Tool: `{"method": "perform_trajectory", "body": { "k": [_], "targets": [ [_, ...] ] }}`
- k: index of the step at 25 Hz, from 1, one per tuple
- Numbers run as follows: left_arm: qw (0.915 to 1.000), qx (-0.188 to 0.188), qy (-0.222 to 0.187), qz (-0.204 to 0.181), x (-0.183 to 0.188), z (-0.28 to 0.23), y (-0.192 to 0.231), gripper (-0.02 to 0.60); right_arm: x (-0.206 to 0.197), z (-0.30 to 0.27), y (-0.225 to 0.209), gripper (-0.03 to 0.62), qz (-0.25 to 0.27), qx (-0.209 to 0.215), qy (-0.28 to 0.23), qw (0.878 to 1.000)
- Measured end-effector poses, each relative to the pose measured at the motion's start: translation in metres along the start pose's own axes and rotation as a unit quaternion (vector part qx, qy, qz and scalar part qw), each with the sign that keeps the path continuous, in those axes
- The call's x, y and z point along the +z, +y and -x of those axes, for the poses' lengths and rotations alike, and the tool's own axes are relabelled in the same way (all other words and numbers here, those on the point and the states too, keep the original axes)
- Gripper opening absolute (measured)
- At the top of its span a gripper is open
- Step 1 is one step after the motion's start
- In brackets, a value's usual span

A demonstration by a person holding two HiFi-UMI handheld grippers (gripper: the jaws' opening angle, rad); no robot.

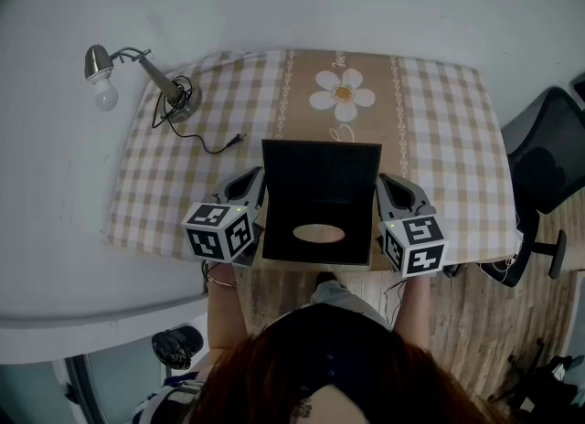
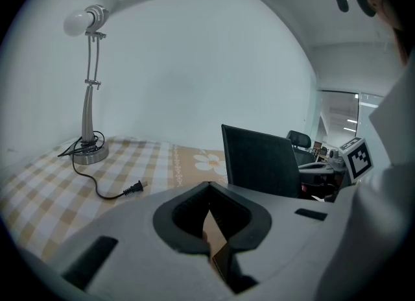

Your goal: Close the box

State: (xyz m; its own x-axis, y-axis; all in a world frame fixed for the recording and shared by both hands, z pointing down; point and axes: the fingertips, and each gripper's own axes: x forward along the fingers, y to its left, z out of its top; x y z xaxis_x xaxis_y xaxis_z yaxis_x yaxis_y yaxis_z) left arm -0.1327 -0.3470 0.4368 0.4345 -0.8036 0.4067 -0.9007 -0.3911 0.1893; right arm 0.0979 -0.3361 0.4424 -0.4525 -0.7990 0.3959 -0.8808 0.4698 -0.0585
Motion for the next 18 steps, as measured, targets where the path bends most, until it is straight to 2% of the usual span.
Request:
{"method": "perform_trajectory", "body": {
  "k": [18],
  "targets": [
    [0.9996,0.024,-0.014,-0.008,0.000,0.020,-0.008,0.026,0.001,0.017,0.007,0.017,-0.004,-0.028,-0.008,1.000]
  ]
}}
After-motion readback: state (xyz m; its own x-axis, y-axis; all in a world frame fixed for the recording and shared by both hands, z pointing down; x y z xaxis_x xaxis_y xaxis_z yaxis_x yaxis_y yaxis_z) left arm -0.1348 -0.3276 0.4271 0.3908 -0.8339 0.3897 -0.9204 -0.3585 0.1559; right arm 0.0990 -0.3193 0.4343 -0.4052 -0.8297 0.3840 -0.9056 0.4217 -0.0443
